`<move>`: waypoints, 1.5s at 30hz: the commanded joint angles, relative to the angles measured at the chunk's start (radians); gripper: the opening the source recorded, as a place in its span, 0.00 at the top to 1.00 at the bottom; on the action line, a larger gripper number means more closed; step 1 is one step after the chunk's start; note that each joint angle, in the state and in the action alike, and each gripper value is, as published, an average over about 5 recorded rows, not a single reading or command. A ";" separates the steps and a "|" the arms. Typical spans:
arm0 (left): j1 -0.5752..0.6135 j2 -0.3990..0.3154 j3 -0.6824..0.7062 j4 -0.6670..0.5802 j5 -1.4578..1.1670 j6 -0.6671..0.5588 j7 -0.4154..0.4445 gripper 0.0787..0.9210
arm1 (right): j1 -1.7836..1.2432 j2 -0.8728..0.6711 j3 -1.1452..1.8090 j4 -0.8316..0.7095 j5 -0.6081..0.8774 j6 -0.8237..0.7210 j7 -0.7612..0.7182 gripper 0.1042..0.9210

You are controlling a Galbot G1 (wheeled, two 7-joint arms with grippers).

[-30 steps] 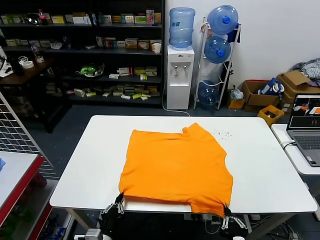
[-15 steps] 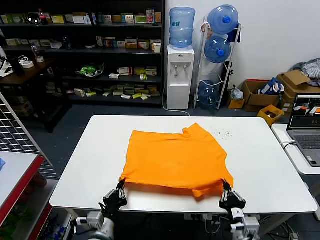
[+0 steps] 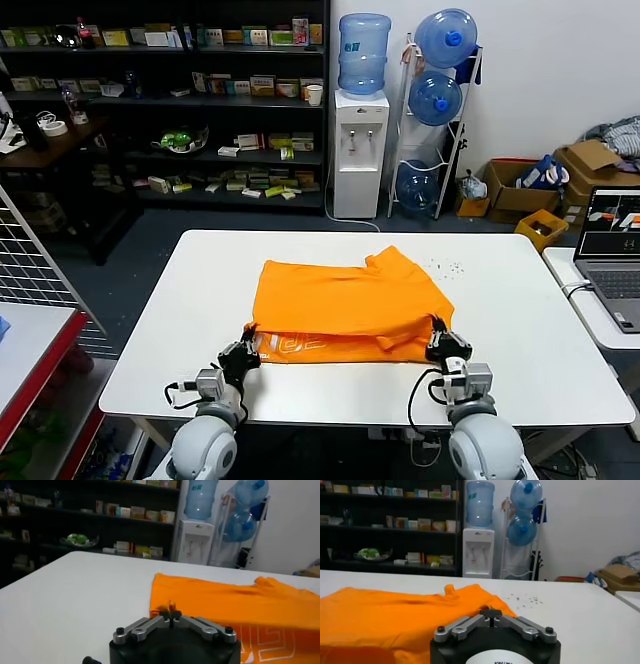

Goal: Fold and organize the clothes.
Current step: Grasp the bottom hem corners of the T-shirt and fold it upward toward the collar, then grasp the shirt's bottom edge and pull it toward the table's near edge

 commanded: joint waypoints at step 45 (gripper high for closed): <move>0.103 -0.039 -0.051 0.029 0.024 -0.011 0.047 0.28 | -0.093 -0.083 0.109 -0.091 0.177 -0.073 -0.141 0.48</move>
